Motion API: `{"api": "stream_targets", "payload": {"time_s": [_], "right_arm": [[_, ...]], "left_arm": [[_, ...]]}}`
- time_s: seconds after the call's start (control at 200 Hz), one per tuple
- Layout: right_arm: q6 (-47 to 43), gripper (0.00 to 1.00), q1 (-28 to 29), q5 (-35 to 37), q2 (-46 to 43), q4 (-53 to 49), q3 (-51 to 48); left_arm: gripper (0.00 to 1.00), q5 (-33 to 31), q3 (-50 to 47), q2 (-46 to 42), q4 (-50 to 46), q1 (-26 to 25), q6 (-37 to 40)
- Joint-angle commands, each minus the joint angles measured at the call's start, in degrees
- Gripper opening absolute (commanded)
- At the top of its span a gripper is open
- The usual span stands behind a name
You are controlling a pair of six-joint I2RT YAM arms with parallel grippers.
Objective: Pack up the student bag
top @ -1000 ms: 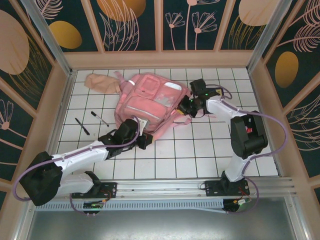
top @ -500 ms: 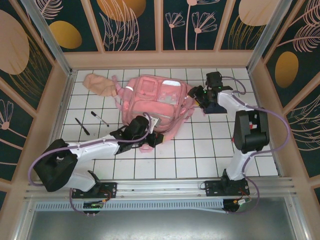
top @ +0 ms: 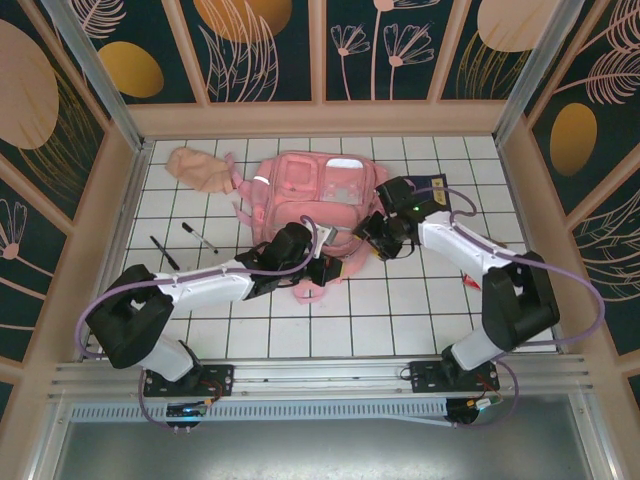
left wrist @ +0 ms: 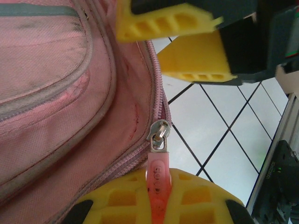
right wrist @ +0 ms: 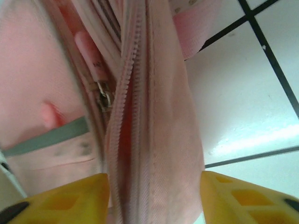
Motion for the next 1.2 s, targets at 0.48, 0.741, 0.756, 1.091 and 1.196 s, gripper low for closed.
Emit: {"api": "stream_targets", "payload": {"time_s": [0.48, 0.741, 0.756, 1.091, 1.196], "right_arm": [[-23.7, 0.0, -7.8, 0.2, 12.4, 2.1, 14.5], [-20.3, 0.44, -8.4, 11.0, 15.8, -7.7, 23.1], [-18.9, 0.45, -8.3, 10.1, 15.3, -8.8, 23.1], [1.5, 0.56, 3.1, 12.1, 0.0, -12.8, 6.1], [2.7, 0.57, 3.1, 12.2, 0.7, -9.7, 3.0]], "left_arm": [[0.0, -6.8, -11.5, -18.4, -9.9, -0.6, 13.8], [0.0, -4.4, -7.3, -12.7, -4.3, -0.7, 13.7], [0.0, -4.1, -6.9, -12.2, -3.3, -0.7, 12.9], [0.0, -2.4, 1.4, -4.7, 6.9, -1.6, 2.4], [0.0, -2.1, 1.5, -4.0, 8.6, -2.0, 3.2]]}}
